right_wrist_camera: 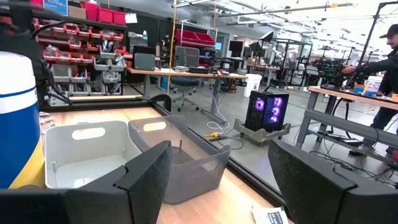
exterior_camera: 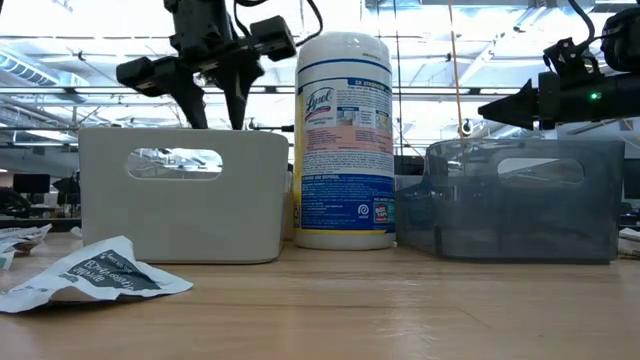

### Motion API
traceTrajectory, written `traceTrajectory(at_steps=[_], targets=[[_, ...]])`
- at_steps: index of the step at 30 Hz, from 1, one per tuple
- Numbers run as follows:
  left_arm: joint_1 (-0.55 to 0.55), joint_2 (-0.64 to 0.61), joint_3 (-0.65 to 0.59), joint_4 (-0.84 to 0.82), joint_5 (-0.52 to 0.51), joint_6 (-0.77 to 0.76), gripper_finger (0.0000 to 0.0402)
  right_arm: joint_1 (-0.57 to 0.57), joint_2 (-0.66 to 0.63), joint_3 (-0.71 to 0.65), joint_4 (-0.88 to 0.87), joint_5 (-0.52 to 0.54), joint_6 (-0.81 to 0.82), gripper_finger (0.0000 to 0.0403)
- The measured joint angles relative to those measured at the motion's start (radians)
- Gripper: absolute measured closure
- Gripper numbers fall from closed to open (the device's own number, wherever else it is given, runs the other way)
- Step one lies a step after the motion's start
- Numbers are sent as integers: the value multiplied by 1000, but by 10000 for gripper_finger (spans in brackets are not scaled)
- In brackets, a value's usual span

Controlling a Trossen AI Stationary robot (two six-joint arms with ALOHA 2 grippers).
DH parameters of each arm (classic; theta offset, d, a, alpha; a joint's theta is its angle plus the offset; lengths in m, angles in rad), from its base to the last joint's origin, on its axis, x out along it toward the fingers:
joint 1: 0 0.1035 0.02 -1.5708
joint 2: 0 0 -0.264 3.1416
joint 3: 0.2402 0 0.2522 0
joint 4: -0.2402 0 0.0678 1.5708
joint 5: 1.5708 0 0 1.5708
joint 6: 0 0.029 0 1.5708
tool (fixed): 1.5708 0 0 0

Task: Pick & Place First Aid Supplies
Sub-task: Put the ointment pack into the bottom gray bin

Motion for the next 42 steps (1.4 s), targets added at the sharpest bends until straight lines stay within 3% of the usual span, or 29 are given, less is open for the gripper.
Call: traceTrajectory(at_steps=[17, 42], targets=[[39, -101, -102, 3, 16, -2, 266, 0, 0, 0, 0, 0, 0, 140], [192, -484, -615, -3, 57, -270, 266, 0, 0, 0, 0, 0, 0, 140]])
